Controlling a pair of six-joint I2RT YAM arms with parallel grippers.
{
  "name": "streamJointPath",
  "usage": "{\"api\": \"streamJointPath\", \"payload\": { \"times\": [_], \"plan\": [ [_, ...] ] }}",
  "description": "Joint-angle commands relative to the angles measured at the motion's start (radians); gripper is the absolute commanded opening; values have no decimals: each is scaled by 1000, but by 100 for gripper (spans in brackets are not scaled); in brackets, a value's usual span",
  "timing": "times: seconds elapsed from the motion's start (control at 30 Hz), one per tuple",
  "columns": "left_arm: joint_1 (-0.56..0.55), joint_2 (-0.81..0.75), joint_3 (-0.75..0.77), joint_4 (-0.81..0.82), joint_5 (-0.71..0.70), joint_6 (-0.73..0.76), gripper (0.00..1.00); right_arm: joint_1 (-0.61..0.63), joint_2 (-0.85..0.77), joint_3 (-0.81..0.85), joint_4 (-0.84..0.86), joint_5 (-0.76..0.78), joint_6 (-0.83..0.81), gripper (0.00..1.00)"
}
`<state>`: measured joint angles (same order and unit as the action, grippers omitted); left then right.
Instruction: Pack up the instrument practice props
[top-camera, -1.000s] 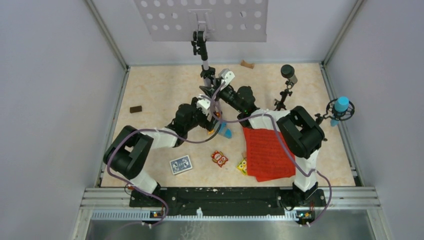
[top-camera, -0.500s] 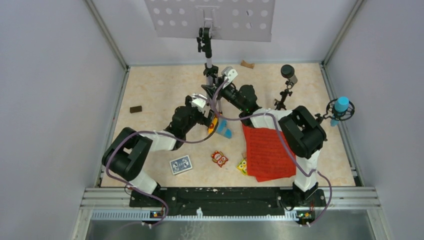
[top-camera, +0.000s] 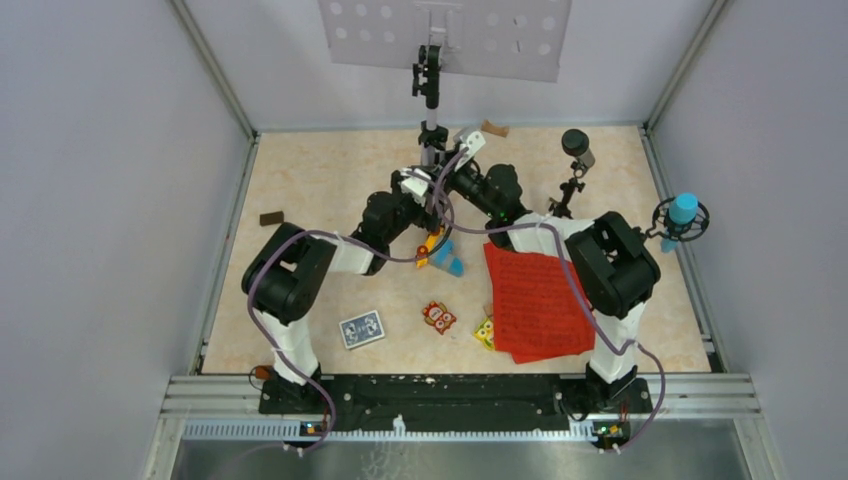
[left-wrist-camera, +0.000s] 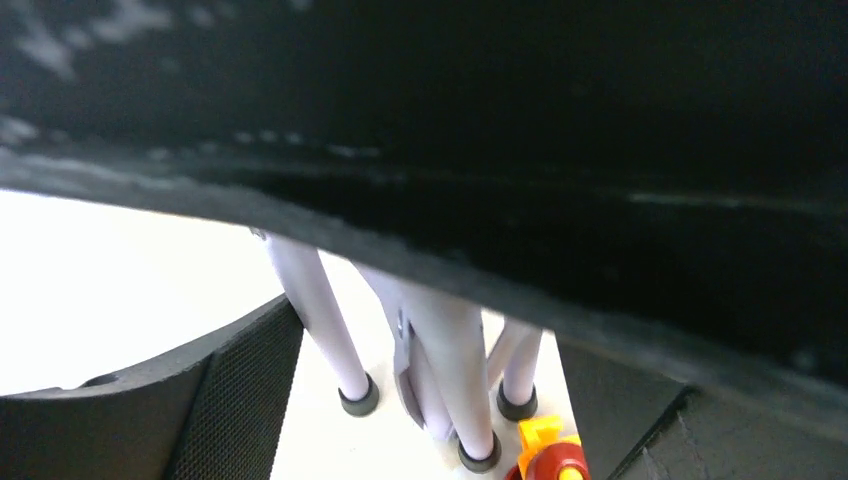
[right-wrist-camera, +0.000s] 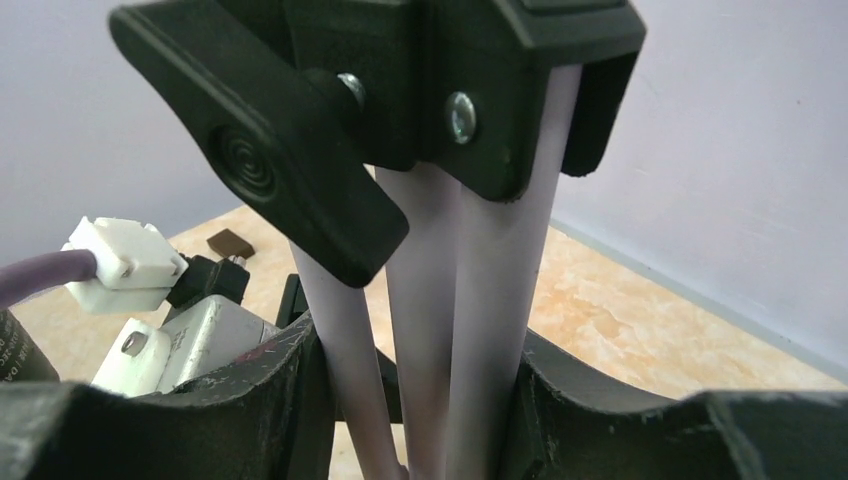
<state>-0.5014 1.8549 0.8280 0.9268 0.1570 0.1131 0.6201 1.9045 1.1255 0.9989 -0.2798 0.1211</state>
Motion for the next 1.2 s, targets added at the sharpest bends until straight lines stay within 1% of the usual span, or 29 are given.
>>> {"api": "streamJointPath", "payload": {
  "times": [0.0,0.1,0.23,0.3,0.4,0.43,0.53,0.6,0.7,0.8,0.87,0.97,1.07,1.17],
  "plan": [
    [19,50,57,40,27,-72,91,34,-106,1,39,-113,132,0],
    [20,63,79,3,73,-75,75,34,-106,13,50,-120,164,0],
    [20,25,78,-58,123,-71,53,34,-98,32,61,-104,204,0],
    [20,-12,64,-105,123,-68,41,34,-97,40,59,-79,212,0],
    [25,-74,6,-97,106,-94,20,35,-85,77,18,-70,203,0],
    [27,-94,-9,-102,99,-101,15,37,-79,95,2,-76,202,0],
    [28,-175,-45,-168,65,-110,10,60,-53,183,-110,-126,151,0],
    [28,-236,-74,-223,34,-152,7,90,-33,247,-199,-144,101,0],
    [29,-336,-101,-341,-56,-207,1,136,-6,306,-257,-138,78,0],
    [28,-455,-131,-501,-186,-281,0,184,25,337,-262,-125,93,0],
    [28,-543,-175,-561,-263,-336,0,219,54,359,-257,-125,109,0],
    [28,-675,-219,-685,-303,-413,0,268,102,391,-245,-135,138,0],
    [28,-785,-259,-842,-391,-507,0,311,144,399,-197,-134,190,0],
    [29,-880,-319,-949,-467,-605,0,344,180,406,-194,-131,200,0]
  ]
}}
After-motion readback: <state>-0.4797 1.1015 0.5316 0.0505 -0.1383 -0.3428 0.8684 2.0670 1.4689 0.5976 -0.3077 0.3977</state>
